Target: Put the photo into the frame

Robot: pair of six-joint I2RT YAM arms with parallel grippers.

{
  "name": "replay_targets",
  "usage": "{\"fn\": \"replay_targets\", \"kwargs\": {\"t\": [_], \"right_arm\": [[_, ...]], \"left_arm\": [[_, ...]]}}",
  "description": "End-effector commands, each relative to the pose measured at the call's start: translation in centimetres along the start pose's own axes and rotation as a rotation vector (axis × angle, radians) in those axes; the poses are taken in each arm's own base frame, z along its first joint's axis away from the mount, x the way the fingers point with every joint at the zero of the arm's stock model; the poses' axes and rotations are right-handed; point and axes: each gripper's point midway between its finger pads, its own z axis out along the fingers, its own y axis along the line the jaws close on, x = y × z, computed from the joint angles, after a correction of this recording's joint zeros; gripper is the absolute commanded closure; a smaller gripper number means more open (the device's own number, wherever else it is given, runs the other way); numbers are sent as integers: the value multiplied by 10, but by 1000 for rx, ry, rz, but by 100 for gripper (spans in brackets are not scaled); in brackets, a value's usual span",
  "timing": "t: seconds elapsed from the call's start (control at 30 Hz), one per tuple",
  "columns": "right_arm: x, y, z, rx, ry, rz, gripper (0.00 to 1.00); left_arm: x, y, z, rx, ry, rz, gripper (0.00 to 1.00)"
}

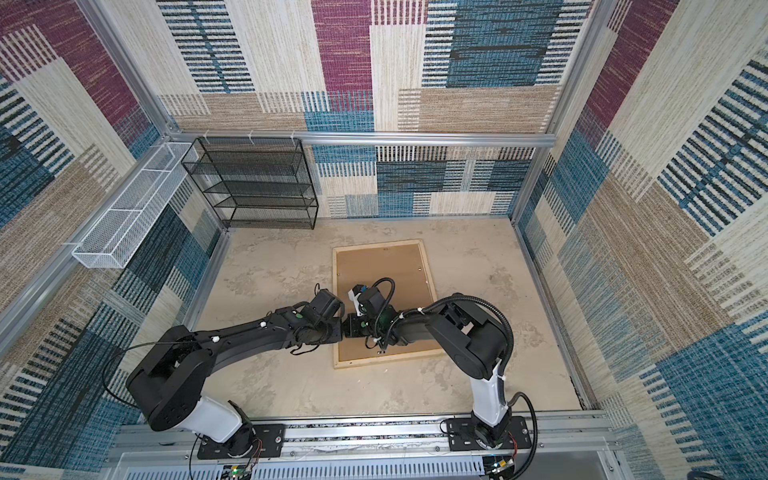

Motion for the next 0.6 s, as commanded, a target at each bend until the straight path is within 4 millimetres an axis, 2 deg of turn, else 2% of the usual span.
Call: {"fn": "replay_targets", "kwargs": {"t": [0.0, 0.3, 0.57], "right_arm": [[12, -27, -5, 130, 24, 19, 100], [19, -22, 5, 108, 73, -6, 100], [18, -32, 16, 145, 76, 21, 100]], "left_arm": [[48, 11, 5, -23, 208, -6, 83], [50, 12, 8, -33, 224, -8, 84], [54, 9, 12, -23, 251, -2, 86]]}}
